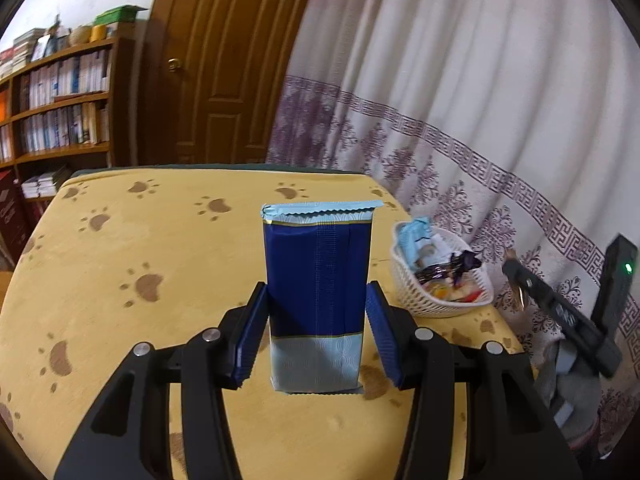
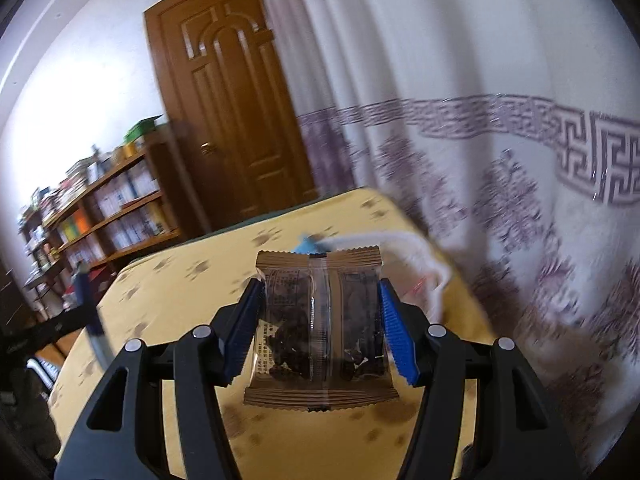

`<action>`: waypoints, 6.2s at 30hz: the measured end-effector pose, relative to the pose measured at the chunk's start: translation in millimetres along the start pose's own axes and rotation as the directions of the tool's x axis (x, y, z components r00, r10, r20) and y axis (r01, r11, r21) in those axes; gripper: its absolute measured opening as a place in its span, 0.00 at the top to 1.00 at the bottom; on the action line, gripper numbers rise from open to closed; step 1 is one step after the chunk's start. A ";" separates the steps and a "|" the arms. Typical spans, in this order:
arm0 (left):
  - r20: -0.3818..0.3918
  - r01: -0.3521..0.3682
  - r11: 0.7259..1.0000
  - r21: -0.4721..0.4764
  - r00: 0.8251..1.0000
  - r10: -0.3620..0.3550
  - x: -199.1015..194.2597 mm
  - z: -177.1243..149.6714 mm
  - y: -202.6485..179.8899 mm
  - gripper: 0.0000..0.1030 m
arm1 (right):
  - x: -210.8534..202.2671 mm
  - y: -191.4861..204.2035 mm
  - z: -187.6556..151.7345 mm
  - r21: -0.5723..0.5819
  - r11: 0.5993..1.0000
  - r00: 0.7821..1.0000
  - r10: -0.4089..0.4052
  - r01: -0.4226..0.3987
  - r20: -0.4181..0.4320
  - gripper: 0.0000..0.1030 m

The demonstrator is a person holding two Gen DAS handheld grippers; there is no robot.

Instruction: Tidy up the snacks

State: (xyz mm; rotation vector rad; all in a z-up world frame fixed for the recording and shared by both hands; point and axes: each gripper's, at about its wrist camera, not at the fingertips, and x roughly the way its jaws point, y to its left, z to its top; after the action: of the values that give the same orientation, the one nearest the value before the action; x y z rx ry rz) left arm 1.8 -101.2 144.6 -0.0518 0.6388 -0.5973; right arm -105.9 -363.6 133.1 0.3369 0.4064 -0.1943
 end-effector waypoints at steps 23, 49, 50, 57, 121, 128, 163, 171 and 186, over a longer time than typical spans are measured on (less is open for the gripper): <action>-0.036 0.076 0.987 0.142 0.997 -0.071 52.0 34.7 -79.9 0.51 | 40.1 -58.1 5.5 0.088 0.996 0.999 0.004 -0.001 -0.043 0.31; -0.140 0.201 0.945 0.260 0.976 -0.169 165.7 46.2 -160.7 0.26 | -5.3 -56.8 -33.6 0.043 0.998 0.999 0.038 -0.036 -0.035 0.31; -0.140 0.201 0.947 0.251 0.975 -0.170 164.6 44.9 -157.8 0.26 | -4.9 -57.8 -34.2 0.048 0.998 0.999 0.037 -0.035 -0.038 0.31; -0.109 0.160 0.960 0.230 0.984 -0.138 147.6 35.9 -138.6 0.26 | -4.3 -56.1 -36.7 0.060 0.998 0.998 0.039 -0.036 -0.048 0.31; 0.134 -0.230 0.930 0.287 0.971 0.199 81.4 -10.0 -117.7 0.05 | -1.8 -7.7 -43.5 -0.101 0.964 0.966 -0.254 0.247 -0.054 0.06; 0.131 -0.240 0.929 0.282 0.969 0.211 83.4 -12.5 -118.0 0.05 | 3.7 -10.0 -47.1 -0.097 0.965 0.965 -0.252 0.244 -0.074 0.06; 0.123 -0.260 0.896 0.361 0.965 0.230 91.2 -23.5 -131.9 0.05 | 13.6 -9.3 -49.7 -0.117 0.960 0.960 -0.266 0.255 -0.085 0.06; 0.117 -0.253 0.896 0.364 0.967 0.226 91.5 -24.3 -132.9 0.05 | 13.5 -5.5 -49.5 -0.135 0.954 0.958 -0.277 0.266 -0.072 0.06; 0.126 -0.256 0.894 0.367 0.966 0.225 89.2 -23.6 -132.4 0.05 | 12.3 -3.1 -51.0 -0.153 0.947 0.954 -0.294 0.282 -0.063 0.06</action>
State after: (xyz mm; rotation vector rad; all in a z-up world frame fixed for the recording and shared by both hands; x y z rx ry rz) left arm -21.8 -256.2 106.5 0.3635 0.4327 -0.4669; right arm -113.6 -349.6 83.1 0.1432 0.5506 -0.4360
